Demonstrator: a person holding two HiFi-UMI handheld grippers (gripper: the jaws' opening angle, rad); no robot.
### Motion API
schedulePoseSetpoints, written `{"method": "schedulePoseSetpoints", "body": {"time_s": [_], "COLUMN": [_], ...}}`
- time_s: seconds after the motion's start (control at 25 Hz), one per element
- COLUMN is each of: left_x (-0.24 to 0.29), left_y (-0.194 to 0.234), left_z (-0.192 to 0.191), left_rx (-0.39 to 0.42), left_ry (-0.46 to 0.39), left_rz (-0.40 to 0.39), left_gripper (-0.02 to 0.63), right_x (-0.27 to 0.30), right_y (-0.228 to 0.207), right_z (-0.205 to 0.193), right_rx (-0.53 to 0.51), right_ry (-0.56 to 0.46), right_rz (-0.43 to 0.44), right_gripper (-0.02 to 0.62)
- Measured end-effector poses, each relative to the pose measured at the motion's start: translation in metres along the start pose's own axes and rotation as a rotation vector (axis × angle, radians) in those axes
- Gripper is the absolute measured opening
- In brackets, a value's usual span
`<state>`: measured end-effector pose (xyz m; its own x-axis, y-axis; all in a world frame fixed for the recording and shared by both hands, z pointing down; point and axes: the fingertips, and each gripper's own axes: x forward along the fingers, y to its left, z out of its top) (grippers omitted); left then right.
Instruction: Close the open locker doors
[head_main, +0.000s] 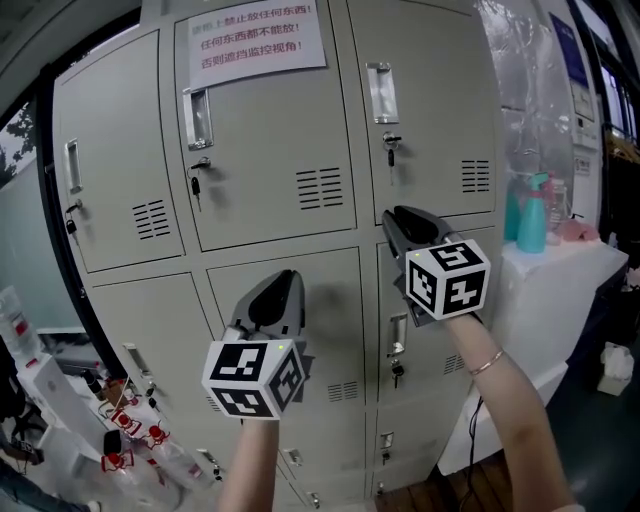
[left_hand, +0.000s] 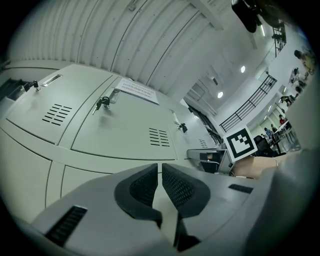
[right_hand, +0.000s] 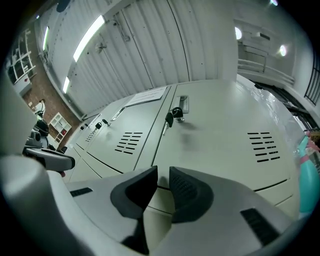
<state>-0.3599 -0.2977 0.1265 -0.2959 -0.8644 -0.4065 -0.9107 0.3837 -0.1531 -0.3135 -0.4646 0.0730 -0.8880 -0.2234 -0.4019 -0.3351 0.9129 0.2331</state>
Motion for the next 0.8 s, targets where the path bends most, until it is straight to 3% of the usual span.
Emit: {"method": "schedulePoseSetpoints", "body": {"time_s": [0.36, 0.8], "left_x": [0.002, -0.003], "left_y": [-0.024, -0.063], "left_z": [-0.002, -0.035], "left_rx": [-0.004, -0.018], "left_ry": [-0.006, 0.017], "left_rz": [-0.063, -0.169], "left_gripper": [0.023, 0.023], "right_x": [-0.049, -0.139], "right_y": [0.021, 0.041], "right_z": [0.021, -0.004], "right_rx": [0.105, 0.139], "right_ry": [-0.113, -0.077], "right_rz": [0.033, 0.018], "right_gripper": [0.049, 0.032]}}
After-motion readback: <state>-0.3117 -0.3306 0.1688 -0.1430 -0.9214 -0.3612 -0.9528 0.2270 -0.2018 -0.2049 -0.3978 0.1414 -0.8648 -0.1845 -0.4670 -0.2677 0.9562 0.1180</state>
